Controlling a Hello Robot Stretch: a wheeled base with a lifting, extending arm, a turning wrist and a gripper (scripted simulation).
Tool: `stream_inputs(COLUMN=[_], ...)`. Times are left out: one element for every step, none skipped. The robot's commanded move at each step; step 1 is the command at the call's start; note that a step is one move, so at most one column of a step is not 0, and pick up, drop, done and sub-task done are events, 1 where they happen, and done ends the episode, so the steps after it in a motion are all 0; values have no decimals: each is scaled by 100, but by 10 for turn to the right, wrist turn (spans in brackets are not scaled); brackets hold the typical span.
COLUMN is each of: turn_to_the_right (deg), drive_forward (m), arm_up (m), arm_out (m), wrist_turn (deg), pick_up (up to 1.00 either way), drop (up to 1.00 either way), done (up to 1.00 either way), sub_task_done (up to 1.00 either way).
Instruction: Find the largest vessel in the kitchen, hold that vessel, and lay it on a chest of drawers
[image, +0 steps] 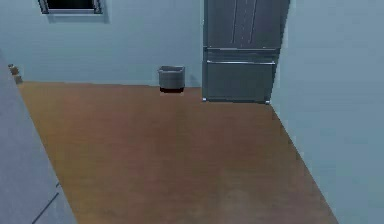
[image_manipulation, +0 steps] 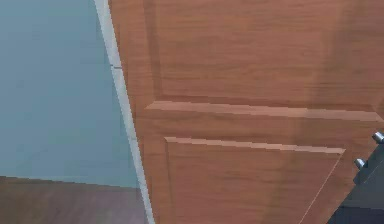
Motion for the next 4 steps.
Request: stream_inputs(turn_to_the_right=[-90,0,120,0], drive_forward=[0,15,0,45], arm_up=[0,0,0,0], arm_out=[0,0,0,0], wrist_turn=[0,0,0,0], pick_up=[0,0,0,0], drop=[0,0,0,0], done=[0,0,0,0], sub_task_done=[0,0,0,0])
